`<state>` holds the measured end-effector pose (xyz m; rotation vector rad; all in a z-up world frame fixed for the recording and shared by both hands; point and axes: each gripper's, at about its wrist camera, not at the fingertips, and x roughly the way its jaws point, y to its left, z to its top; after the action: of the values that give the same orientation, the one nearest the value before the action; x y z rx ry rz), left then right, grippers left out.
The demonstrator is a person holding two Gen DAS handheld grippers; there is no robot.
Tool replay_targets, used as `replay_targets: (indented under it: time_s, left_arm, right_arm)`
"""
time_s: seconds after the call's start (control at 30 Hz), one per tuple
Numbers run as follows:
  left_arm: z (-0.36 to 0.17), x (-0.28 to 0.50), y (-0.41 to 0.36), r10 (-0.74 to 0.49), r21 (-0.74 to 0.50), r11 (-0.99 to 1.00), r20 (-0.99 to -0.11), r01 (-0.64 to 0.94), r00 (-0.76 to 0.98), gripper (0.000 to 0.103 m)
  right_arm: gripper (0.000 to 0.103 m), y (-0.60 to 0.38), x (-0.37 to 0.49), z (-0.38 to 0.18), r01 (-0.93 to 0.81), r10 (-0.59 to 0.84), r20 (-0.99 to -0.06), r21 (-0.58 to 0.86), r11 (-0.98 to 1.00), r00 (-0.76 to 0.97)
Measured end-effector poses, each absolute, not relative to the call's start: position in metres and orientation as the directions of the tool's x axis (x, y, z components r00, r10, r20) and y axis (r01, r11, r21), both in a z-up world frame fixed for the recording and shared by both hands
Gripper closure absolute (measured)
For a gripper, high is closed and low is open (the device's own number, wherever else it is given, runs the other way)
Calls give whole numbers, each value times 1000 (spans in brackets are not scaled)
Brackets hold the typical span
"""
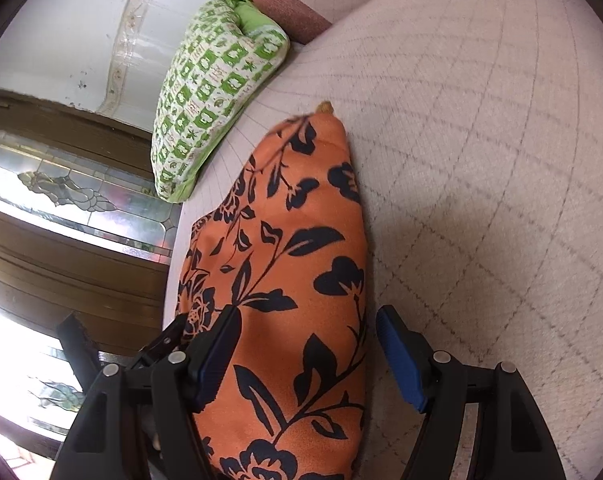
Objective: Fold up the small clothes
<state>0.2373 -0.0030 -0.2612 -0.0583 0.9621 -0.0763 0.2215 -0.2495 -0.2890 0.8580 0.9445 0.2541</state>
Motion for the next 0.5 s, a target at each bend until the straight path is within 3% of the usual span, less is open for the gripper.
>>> replay_targets:
  time_s: [0.3,0.4,0.5]
  left_arm:
    - [-257,210,54,-43,-99,993,-811,-64,583,10]
    - [-277,211,52,-161,-176,984,-856,16,491,10]
    - [-287,209,41,-176,-169,984,-873,56,456,10]
  right_arm:
    - [30,-226,202,-274,92,493,-653,651,754,575]
    - [30,-217,194,-274,76,481,-675,620,781,559]
    - [30,-213,188,-277,71,485,-685,613,787,543]
